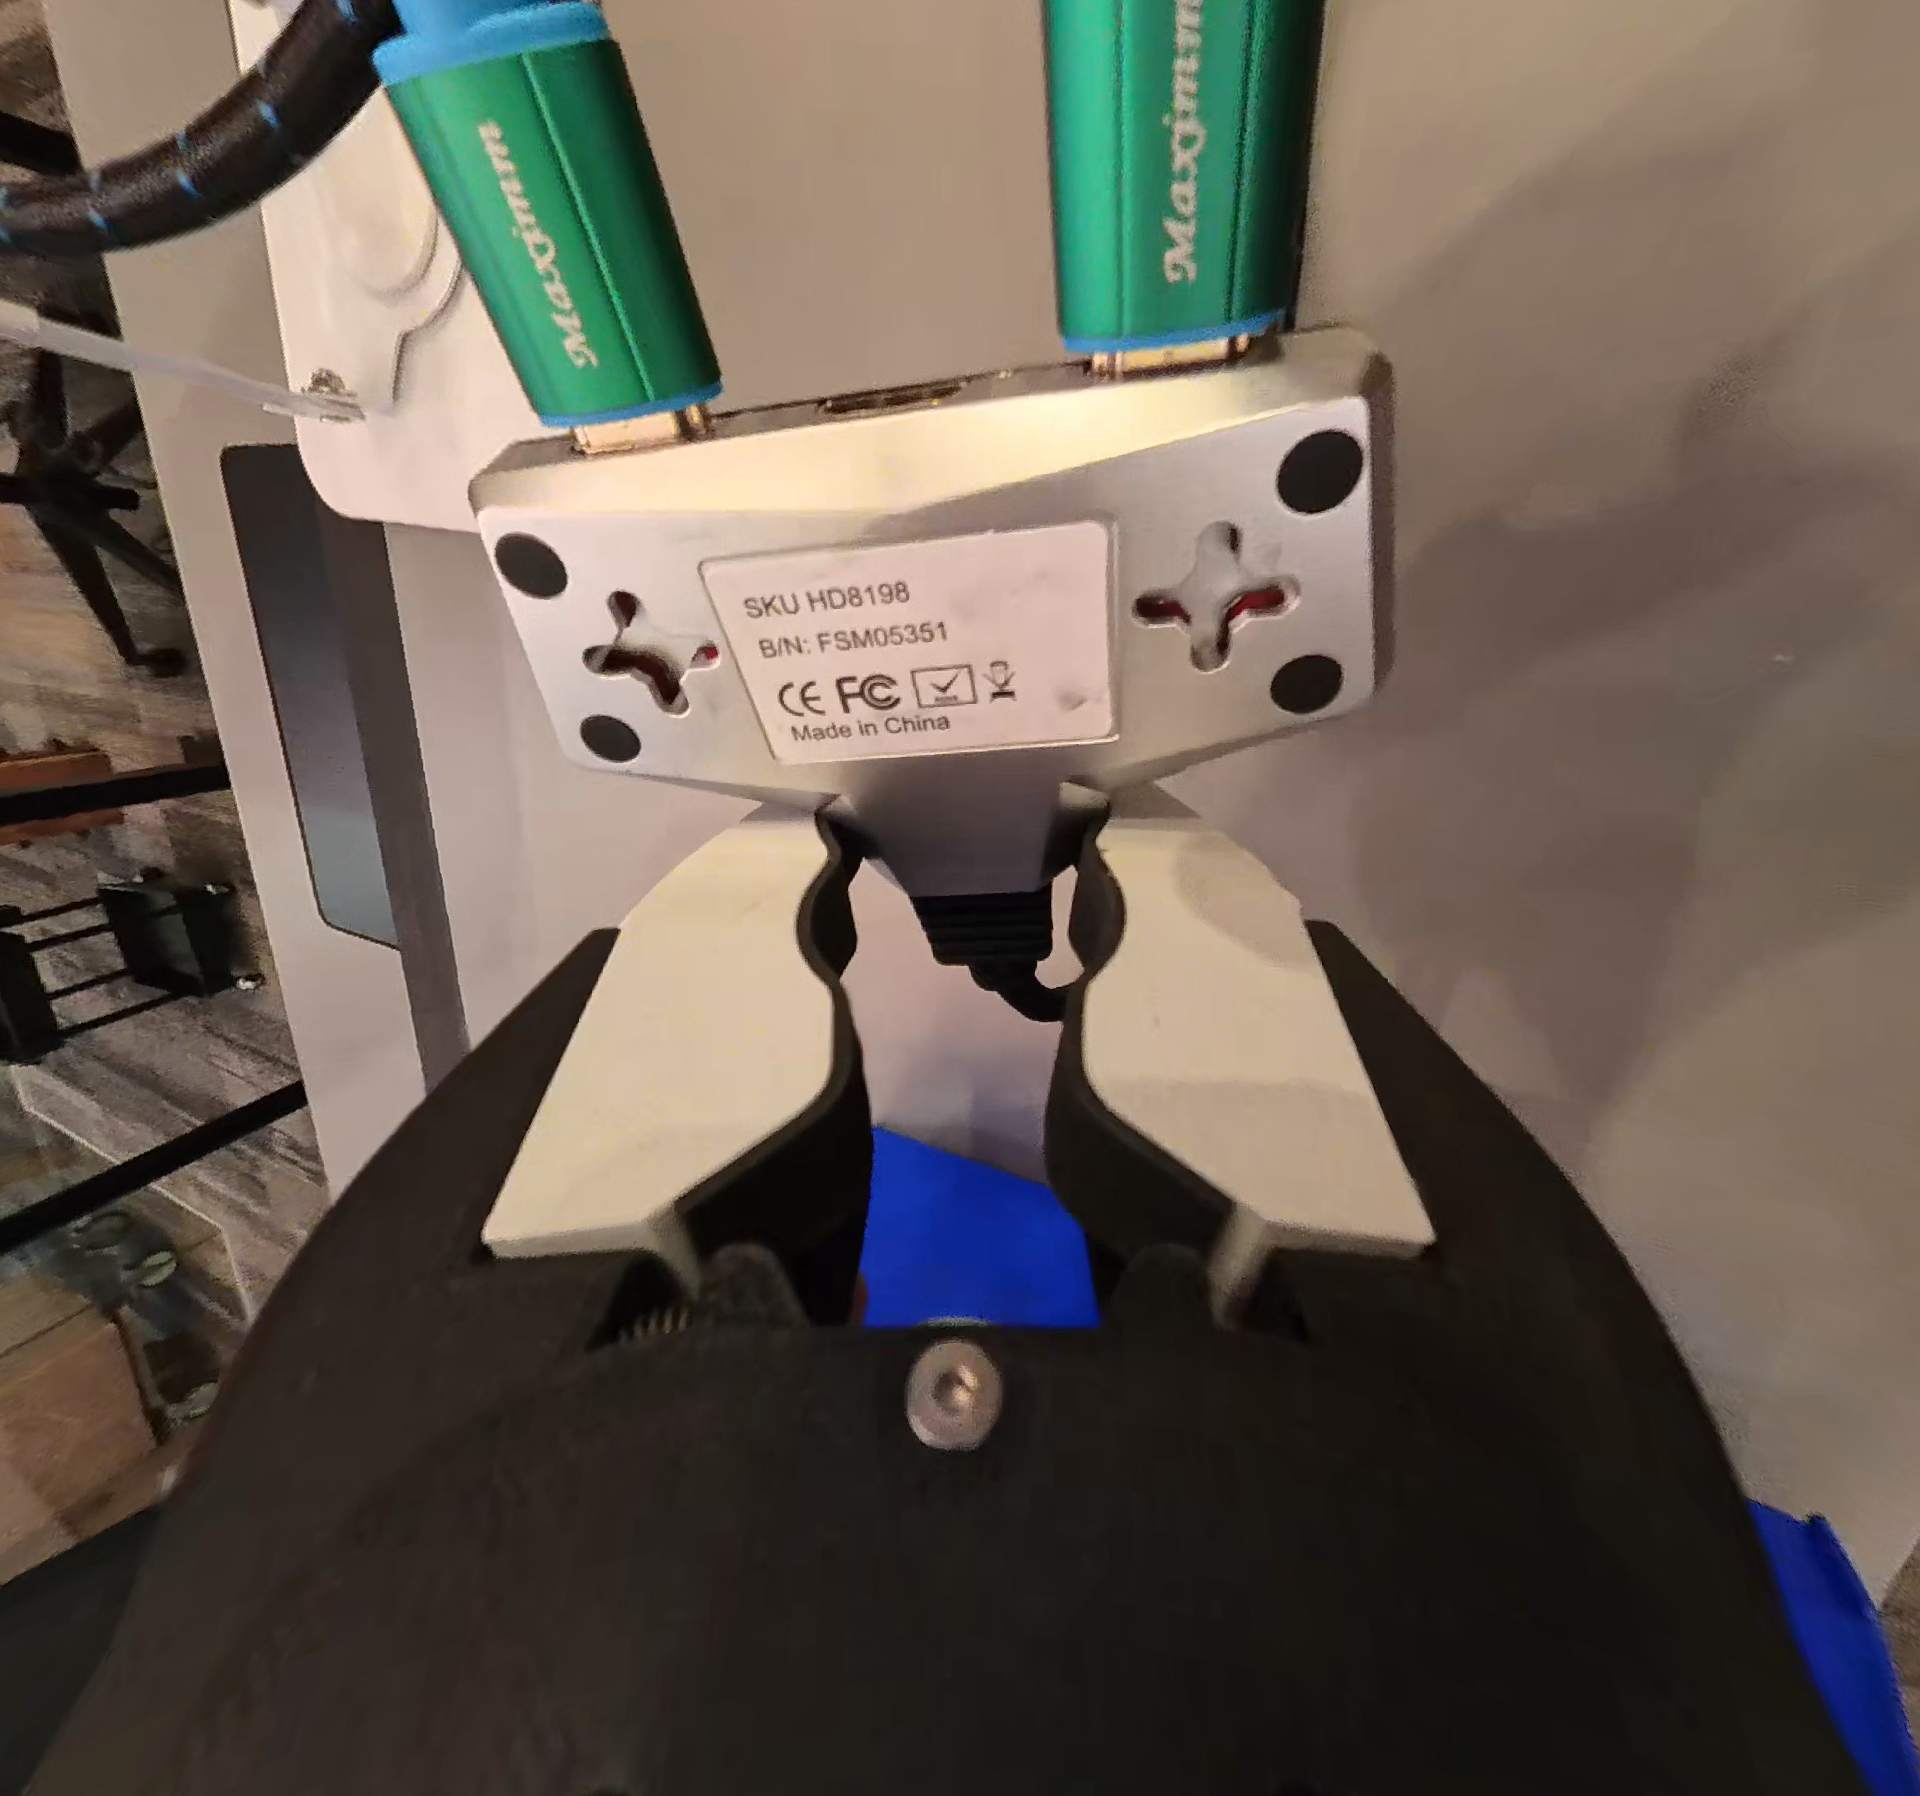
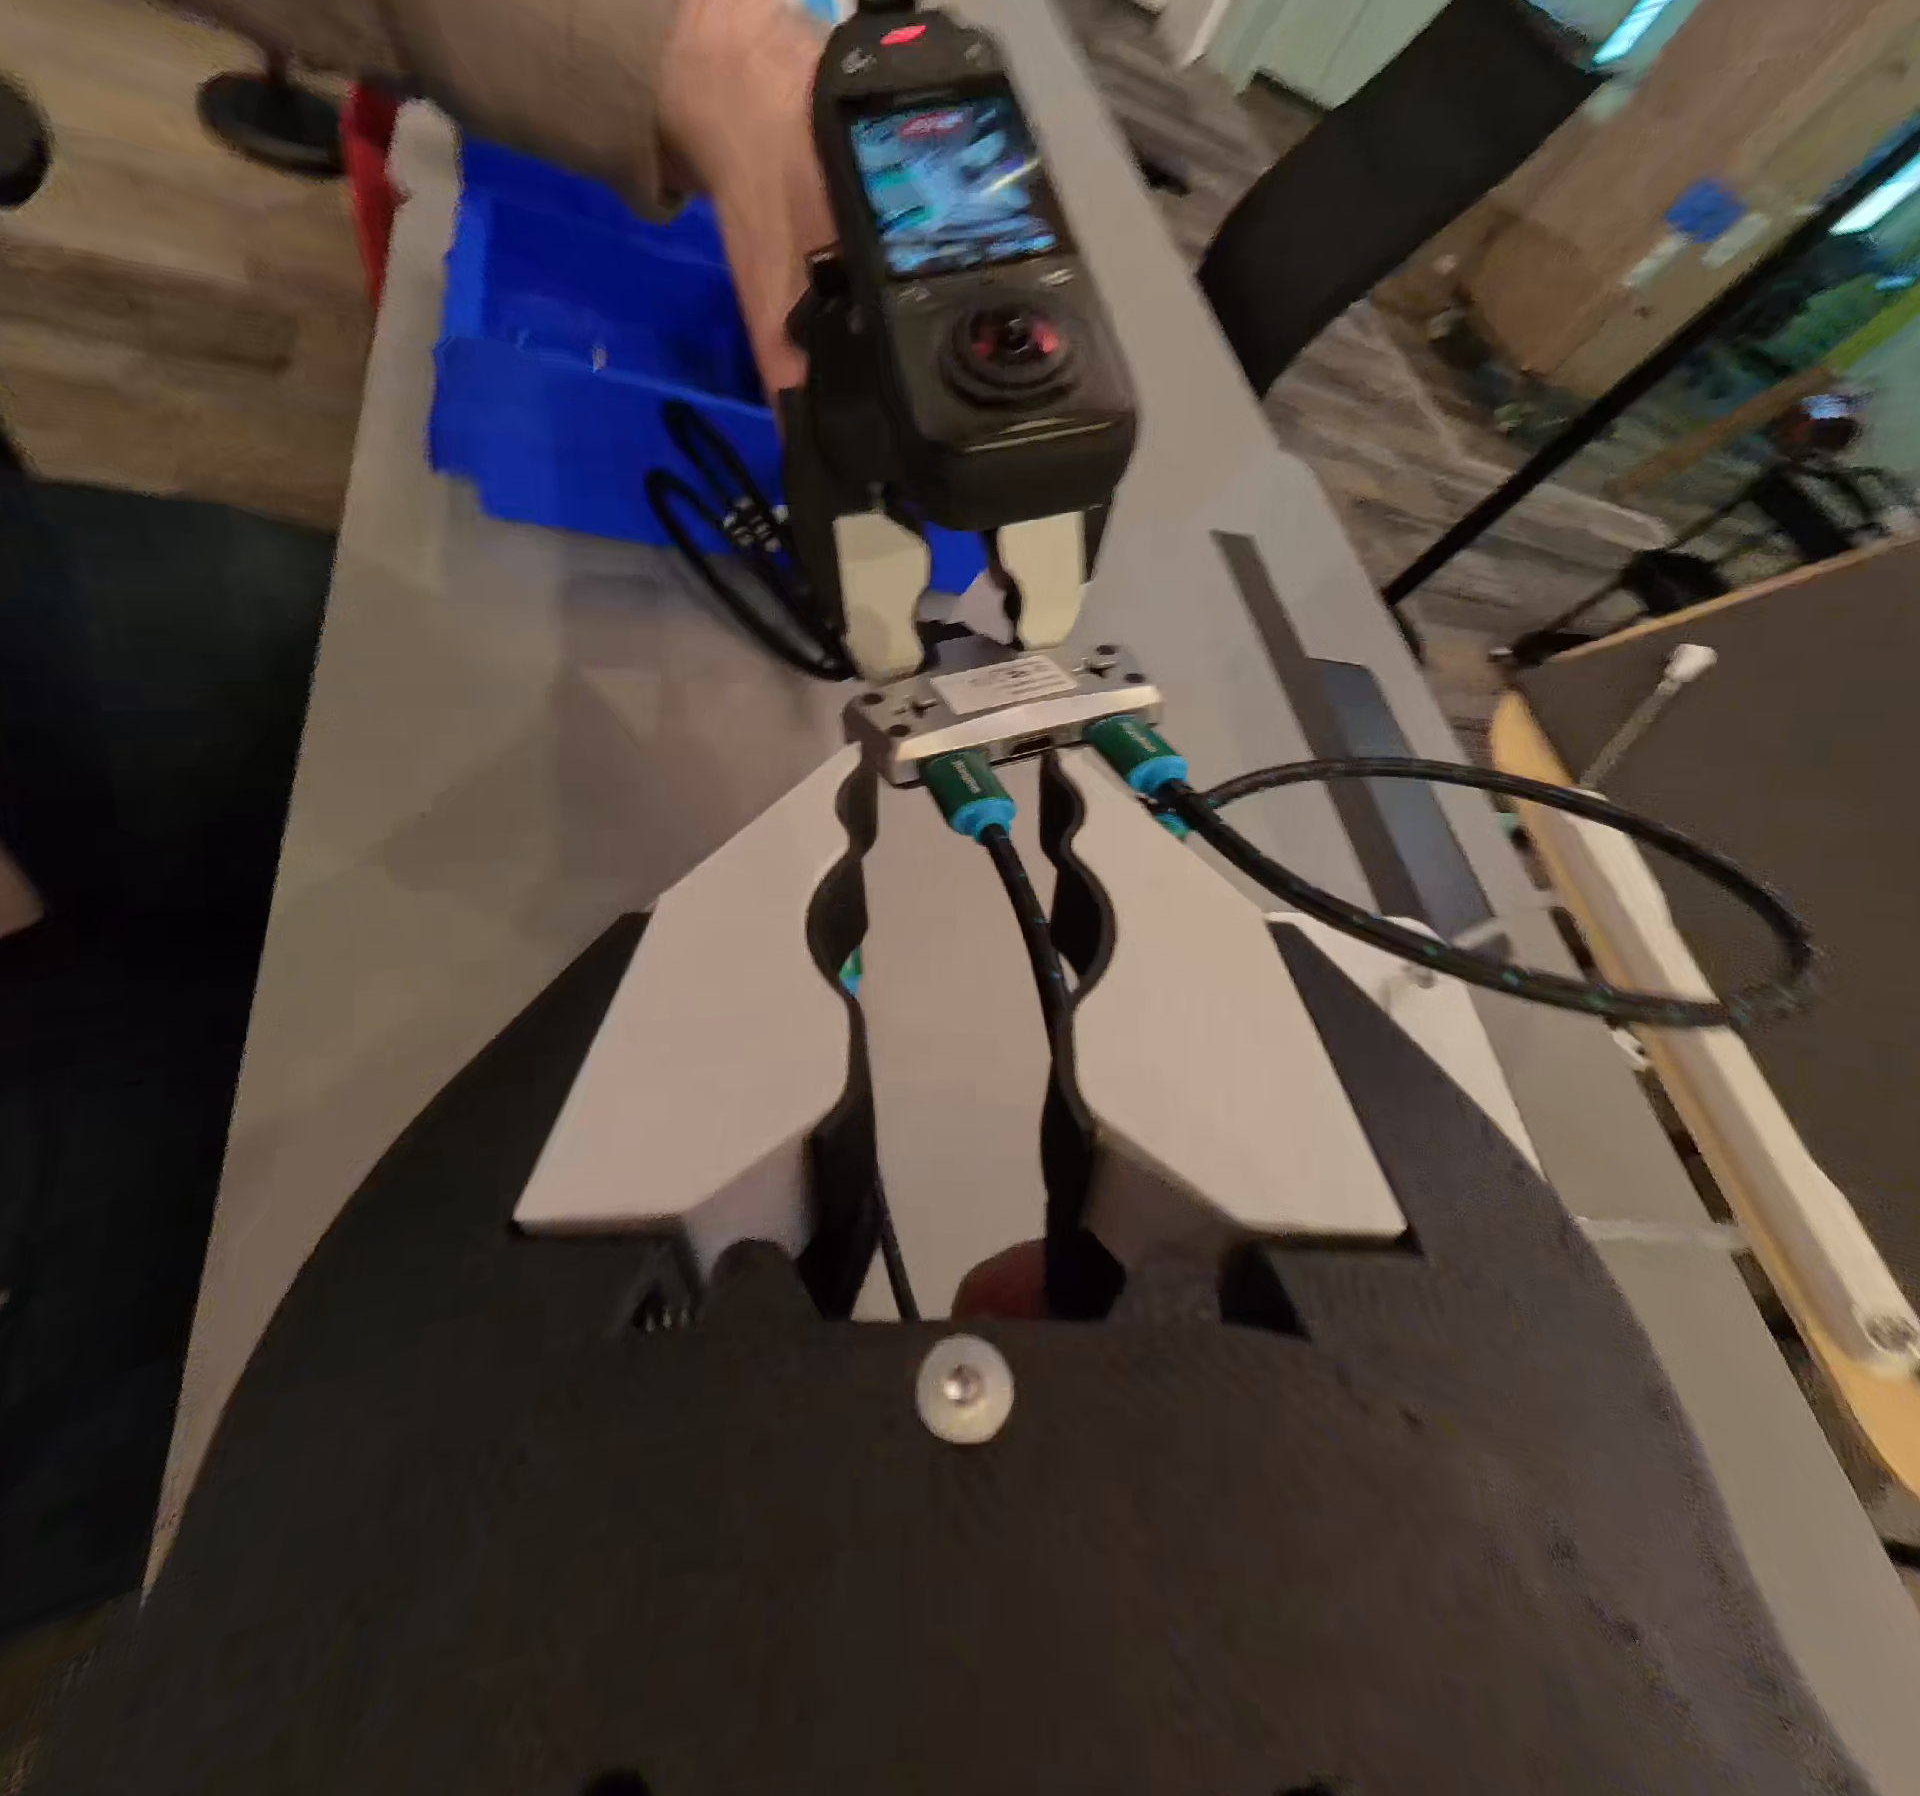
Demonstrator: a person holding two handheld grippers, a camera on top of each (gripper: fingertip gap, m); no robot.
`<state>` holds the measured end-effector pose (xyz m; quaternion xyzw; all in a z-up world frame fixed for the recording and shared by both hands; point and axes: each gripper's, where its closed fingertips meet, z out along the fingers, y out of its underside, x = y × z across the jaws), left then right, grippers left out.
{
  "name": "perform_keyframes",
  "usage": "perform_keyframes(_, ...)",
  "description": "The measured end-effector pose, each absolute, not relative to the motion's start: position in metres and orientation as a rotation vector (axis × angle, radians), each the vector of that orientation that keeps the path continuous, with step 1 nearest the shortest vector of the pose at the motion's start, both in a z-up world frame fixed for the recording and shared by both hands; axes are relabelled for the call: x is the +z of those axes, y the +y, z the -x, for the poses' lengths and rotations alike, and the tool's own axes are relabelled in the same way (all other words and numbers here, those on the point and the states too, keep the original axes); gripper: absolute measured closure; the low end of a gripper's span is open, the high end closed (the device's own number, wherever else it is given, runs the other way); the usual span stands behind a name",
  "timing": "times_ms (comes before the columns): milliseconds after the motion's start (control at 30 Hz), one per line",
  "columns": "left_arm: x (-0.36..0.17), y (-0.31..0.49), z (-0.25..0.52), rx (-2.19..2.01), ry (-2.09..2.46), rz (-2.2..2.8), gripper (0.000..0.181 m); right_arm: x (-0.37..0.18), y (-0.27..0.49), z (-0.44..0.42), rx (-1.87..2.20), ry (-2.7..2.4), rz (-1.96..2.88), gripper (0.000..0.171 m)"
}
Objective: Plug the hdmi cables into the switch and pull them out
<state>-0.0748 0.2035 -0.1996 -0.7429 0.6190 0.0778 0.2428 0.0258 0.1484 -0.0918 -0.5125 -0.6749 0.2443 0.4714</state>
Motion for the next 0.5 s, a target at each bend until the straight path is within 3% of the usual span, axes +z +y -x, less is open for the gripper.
perform_keyframes(100, -0.198, 0.2, 0.072, 0.213, 1.731, 2.012, 0.143, -0.11, 0.148, -0.022, 0.521, -1.795, 1.226, 0.132)
perform_keyframes(267, -0.197, 0.192, 0.068, 0.21, 1.818, 1.969, 0.143, -0.137, 0.158, -0.02, 0.374, -1.974, 1.198, 0.144)
perform_keyframes(500, -0.195, 0.191, 0.064, 0.215, 1.834, 1.929, 0.144, -0.146, 0.154, -0.006, 0.629, -1.925, 1.254, 0.147)
